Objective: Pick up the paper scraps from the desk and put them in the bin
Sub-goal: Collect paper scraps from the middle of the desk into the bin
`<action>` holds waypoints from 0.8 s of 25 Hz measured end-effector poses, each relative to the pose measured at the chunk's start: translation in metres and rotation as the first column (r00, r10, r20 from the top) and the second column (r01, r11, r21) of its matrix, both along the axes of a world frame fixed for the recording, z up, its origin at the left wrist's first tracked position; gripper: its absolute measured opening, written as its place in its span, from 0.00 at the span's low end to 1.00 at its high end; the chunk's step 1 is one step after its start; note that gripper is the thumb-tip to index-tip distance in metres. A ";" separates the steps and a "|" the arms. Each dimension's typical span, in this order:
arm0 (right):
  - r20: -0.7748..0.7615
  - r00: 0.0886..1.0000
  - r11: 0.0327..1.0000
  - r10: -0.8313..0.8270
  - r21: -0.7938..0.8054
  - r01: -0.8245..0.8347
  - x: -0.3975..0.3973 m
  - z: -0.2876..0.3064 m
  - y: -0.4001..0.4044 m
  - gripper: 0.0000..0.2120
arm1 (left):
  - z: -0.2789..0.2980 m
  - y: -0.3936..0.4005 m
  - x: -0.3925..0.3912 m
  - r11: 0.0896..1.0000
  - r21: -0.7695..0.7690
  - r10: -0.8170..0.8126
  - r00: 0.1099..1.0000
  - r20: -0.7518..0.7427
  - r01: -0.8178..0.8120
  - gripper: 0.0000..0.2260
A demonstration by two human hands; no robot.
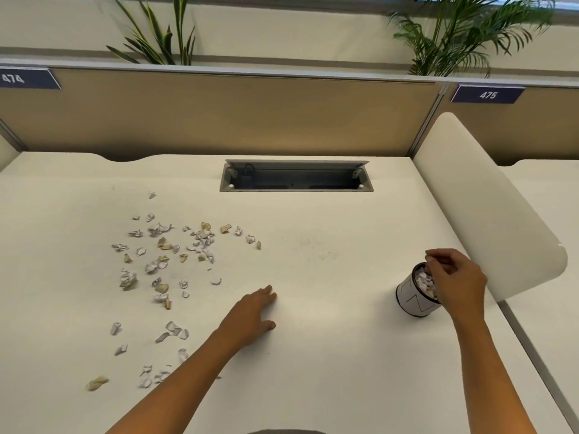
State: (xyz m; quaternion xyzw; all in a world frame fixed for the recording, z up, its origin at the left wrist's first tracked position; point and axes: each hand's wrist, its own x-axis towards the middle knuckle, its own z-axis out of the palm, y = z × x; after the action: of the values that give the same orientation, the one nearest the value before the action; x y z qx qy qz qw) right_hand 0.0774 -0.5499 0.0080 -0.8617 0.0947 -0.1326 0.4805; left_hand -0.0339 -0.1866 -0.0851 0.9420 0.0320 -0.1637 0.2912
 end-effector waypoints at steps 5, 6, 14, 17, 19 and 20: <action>-0.058 0.987 0.979 0.152 0.144 -0.143 -0.015 -0.019 0.071 0.08 | -0.006 0.012 -0.002 0.999 0.040 -0.040 0.992 0.118 0.036 0.21; -0.068 0.978 0.972 0.197 0.148 -0.185 -0.021 -0.024 0.087 0.08 | -0.007 0.014 -0.004 0.999 0.032 -0.035 0.989 0.144 0.031 0.19; -0.176 0.868 0.883 0.464 0.172 -0.437 -0.050 -0.048 0.172 0.11 | -0.006 0.061 -0.005 0.985 -0.036 0.173 0.922 0.345 -0.171 0.18; -0.205 0.855 0.878 0.476 0.177 -0.446 -0.051 -0.053 0.183 0.11 | -0.004 0.095 0.001 0.948 -0.010 0.301 0.885 0.355 -0.318 0.20; -0.224 0.851 0.878 0.475 0.180 -0.443 -0.050 -0.055 0.187 0.11 | -0.004 0.115 0.007 0.933 0.036 0.329 0.887 0.323 -0.359 0.22; -0.230 0.848 0.877 0.477 0.183 -0.444 -0.049 -0.057 0.189 0.11 | -0.004 0.123 0.010 0.929 0.052 0.336 0.893 0.300 -0.367 0.23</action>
State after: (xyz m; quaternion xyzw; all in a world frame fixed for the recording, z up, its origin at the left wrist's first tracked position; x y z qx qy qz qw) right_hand 0.0286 -0.3609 -0.0489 -0.8378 -0.0428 0.1105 0.5329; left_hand -0.0241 -0.0635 -0.0893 0.9485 0.1683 0.0316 0.2665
